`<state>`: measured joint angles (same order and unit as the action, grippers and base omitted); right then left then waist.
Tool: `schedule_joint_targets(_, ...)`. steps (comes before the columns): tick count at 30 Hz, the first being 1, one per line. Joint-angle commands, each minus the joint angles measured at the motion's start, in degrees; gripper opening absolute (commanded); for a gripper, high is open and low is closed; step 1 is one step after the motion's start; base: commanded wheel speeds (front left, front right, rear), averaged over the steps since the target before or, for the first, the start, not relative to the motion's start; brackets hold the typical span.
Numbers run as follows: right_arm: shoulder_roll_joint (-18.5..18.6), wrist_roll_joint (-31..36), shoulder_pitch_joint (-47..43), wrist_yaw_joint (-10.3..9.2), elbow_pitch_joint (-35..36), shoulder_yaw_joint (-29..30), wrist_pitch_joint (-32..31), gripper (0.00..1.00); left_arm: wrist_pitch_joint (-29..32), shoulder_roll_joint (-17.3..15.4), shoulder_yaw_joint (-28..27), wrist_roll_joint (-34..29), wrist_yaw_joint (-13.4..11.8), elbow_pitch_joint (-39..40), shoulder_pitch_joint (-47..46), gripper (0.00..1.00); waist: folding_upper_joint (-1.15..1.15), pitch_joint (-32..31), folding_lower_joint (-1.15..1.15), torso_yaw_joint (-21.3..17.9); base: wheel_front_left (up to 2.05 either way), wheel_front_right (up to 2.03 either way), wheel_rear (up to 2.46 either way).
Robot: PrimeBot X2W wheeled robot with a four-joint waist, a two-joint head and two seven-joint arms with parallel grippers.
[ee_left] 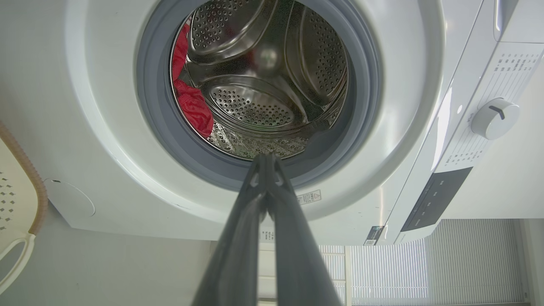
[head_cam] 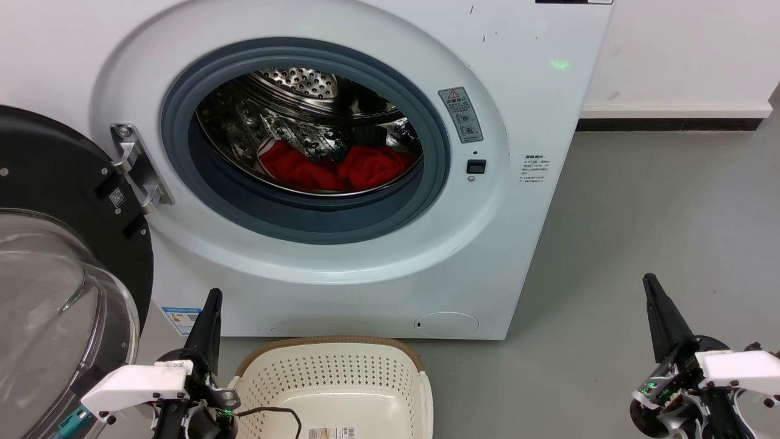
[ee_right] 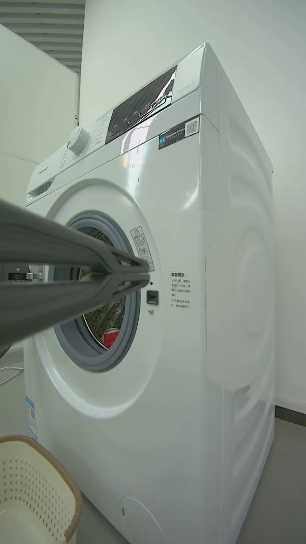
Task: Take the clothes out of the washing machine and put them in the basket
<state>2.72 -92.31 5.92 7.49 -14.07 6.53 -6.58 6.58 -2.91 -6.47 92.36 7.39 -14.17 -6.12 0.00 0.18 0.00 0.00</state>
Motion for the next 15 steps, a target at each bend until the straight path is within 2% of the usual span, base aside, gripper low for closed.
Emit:
schedule_joint_targets(1,0.3,-0.2,0.6,0.0,0.0,-0.1,-0.1,0.0,0.1,0.1,-0.1,0.1,0.2,0.1,-0.3,0.0,0.0,0.0,0.0,0.0,0.0,0.0,0.0)
schedule_joint_targets(15,0.3,-0.2,0.6,0.0,0.0,-0.1,-0.1,0.0,0.1,0.1,-0.1,0.1,0.2,0.1,-0.3,0.0,0.0,0.0,0.0,0.0,0.0,0.0,0.0)
